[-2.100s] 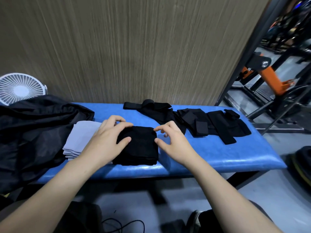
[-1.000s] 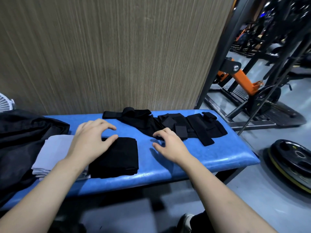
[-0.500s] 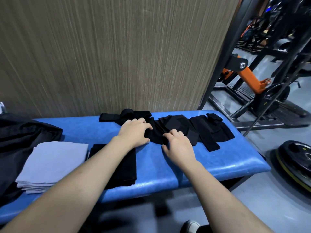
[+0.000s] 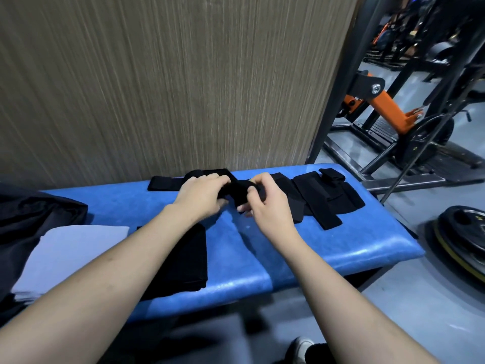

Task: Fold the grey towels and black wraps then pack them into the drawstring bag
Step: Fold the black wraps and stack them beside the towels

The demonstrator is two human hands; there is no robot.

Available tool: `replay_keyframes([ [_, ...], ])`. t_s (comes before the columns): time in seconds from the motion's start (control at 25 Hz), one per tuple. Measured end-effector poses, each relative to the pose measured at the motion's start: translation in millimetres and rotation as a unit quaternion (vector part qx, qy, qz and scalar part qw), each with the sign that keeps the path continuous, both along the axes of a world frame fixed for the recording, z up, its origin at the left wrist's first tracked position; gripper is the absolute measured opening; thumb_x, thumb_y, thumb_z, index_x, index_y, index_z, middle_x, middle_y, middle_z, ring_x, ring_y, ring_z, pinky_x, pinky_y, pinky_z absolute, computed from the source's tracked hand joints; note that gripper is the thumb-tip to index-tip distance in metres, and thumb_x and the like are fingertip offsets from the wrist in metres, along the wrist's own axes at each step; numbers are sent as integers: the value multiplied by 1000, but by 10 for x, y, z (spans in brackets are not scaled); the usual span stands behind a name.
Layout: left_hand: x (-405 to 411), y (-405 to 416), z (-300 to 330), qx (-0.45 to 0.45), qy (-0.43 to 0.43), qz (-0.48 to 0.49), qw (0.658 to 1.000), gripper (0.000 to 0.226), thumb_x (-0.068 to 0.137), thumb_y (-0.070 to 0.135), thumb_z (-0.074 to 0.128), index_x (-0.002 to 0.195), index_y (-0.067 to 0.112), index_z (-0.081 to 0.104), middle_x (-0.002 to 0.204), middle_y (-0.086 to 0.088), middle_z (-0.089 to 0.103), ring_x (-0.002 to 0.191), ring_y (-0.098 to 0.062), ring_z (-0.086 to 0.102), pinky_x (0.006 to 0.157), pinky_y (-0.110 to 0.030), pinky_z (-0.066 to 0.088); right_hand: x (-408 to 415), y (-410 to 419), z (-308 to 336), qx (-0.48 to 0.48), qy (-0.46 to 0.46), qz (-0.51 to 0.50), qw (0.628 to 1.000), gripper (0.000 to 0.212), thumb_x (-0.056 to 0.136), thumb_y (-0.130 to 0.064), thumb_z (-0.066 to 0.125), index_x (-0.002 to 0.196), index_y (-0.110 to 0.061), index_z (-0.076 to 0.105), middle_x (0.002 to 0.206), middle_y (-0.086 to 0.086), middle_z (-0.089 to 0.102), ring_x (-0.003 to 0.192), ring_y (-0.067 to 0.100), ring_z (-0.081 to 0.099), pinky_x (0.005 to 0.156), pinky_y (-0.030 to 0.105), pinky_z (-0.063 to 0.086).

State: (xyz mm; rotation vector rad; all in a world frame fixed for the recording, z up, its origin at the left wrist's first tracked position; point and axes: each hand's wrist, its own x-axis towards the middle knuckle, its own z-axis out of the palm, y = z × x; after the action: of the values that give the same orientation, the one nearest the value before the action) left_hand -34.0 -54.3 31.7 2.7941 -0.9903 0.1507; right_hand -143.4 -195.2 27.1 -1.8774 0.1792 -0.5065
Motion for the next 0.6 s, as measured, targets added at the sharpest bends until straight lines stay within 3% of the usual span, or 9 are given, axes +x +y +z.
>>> replay_keyframes([
  [0.08,-6,59,77,-52,-35,20,998,31,86,19,61,116,29,58,110,5,62,110,-22,59,86,-36,40,-77,-34,134,59,-20,8,998,13,102,-14,46,90,-19,49,87,17,66,70,24,75,67,47,59],
  [0.24,-43,159,267,-124,-74,38,989,30,86,10,58,110,28,61,104,7,63,102,-22,59,76,-37,46,-290,-222,357,126,-82,14,989,18,104,-10,45,92,-21,52,86,4,68,84,31,75,65,36,57],
  [0.4,-159,136,476,-186,-102,33,977,35,84,6,58,105,33,61,103,13,62,100,-16,59,74,-37,48,-621,-529,465,106,-118,2,987,10,99,-8,48,95,-8,57,101,18,69,96,31,73,77,37,60],
  [0.48,-230,137,548,-197,-121,18,973,39,82,3,59,105,34,63,103,14,62,99,-14,58,74,-36,48,-772,-734,455,75,-118,-17,990,11,94,-11,50,92,-5,59,98,17,69,96,25,70,84,39,56],
  [0.6,-396,144,586,-242,-108,-96,960,47,74,-9,60,106,24,69,103,11,63,96,-14,60,79,-39,52,-960,-1063,350,23,-80,-56,995,20,91,-20,51,80,-20,67,95,12,70,87,18,63,82,40,49],
])
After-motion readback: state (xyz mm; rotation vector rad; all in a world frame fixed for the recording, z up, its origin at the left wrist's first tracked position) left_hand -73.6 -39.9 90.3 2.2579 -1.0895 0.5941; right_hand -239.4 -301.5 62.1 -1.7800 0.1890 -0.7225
